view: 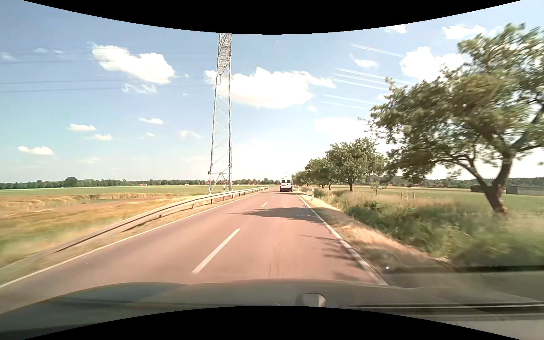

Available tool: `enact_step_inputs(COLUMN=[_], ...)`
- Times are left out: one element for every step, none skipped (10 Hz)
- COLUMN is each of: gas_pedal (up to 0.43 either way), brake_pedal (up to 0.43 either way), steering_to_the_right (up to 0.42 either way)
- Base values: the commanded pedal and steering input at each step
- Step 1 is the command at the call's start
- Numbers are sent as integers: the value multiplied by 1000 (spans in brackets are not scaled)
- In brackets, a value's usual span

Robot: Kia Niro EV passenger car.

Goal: Follow the waypoints while adhering to traffic rules and regulations

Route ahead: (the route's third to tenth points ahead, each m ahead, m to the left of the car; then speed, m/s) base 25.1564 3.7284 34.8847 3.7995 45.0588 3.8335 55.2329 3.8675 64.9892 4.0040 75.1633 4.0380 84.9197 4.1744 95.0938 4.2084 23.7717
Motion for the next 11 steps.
enact_step_inputs(gas_pedal=[150,150,150,150,150,150,150,150,150,150,150], brake_pedal=[6,6,6,6,6,6,6,6,6,6,6], steering_to_the_right=[-3,-4,-4,-3,-2,-2,-4,-4,-5,-5,-5])
